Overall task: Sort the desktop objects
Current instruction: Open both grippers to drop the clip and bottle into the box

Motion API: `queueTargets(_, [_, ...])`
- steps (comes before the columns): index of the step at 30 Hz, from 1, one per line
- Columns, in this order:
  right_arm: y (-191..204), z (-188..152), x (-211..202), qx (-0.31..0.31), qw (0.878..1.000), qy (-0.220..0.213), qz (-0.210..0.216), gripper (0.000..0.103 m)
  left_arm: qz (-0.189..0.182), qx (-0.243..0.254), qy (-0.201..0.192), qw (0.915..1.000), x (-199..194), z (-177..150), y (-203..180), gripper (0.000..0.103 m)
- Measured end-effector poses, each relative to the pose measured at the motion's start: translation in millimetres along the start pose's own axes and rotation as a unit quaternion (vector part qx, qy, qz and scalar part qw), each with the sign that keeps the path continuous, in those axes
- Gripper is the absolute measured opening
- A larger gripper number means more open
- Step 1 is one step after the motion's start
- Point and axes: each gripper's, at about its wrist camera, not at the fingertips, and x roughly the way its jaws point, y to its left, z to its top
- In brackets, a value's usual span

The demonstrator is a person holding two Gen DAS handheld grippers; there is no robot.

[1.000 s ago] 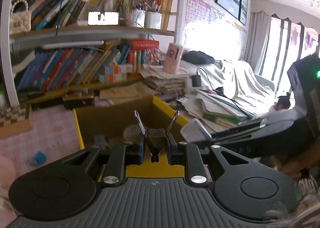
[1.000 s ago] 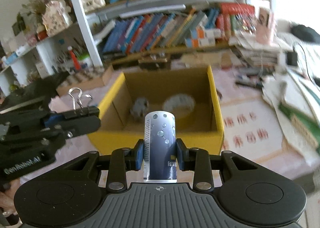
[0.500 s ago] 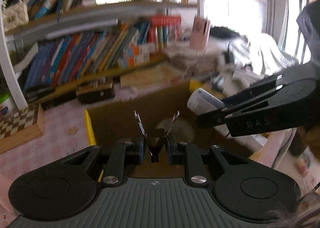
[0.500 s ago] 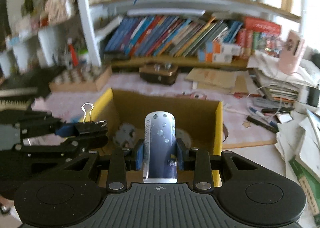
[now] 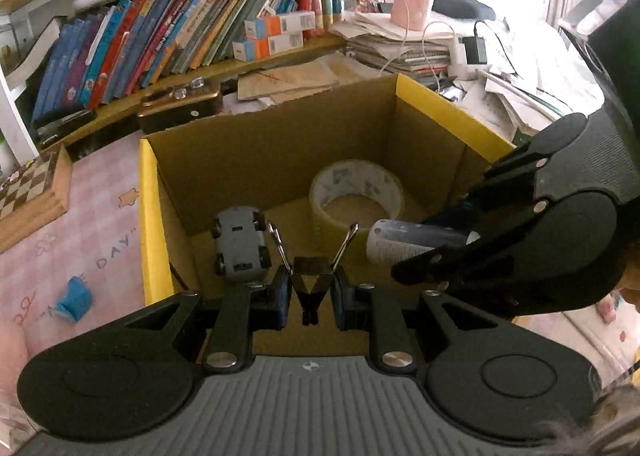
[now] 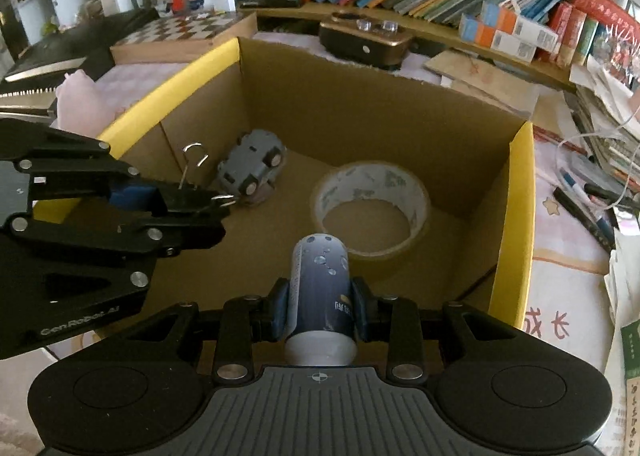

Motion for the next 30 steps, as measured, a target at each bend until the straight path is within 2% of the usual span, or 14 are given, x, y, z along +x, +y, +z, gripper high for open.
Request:
queueTargets(4, [0.5,0.2,-0.3,-0.001,1.000,0.008,-0.001,0.033,-0.004,-0.008,0.007,0.9999,1.8,-0.4,-1.1,0.018])
queueTargets(10, [3.3,-3.8,-4.0,-0.031,0.999,-0.003,-0.009,0.033,-0.010,-0.025,0.015,0.9995,-1.8,-4.4,-6.3,0.019])
queueTargets(12, [4.8,-5.3,-4.8,-0.038,0.999,-0.004,-0.011,0.034,-0.011,-0.026,0.015,0.9995,-3.6,-6.4,-8.5,0.023])
queueTargets(18, [6.1,-6.1,-12.3,-0.021,0.999,-0.021,-0.018,0.038,0.028,0.002,-0.026,0.9993,-20.2,-8.1,-13.2,0.041])
queueTargets(20, [6.3,-8.2,-20.0,-0.014,0.999,-0.033,-0.020,0.039,0.058,-0.003,-0.045,0.9973,-30.9,-7.9,-12.0,0.070])
queueTargets(22, [6.3,-9.4,-29.9,-0.001,0.999,-0.049,-0.016,0.044,0.067,-0.016,-0.071,0.9951,-45.8,-9.3,-8.6,0.081])
queueTargets(23, [7.0,-10.5,-36.6,0.009,0.998,-0.061,-0.016,0.052,0.068,-0.026,-0.082,0.9939,-54.2,-10.6,-6.5,0.085])
queueTargets(24, [6.6,-11.2,-41.9,0.016,0.997,-0.071,-0.021,0.064,0.071,-0.035,-0.092,0.9926,-61.9,-12.0,-5.3,0.085])
queueTargets(30, [13.7,-20.3,-76.1,0.056,0.990,-0.129,-0.034,0.065,0.087,-0.058,-0.142,0.9844,-105.5,-21.2,-6.8,0.091])
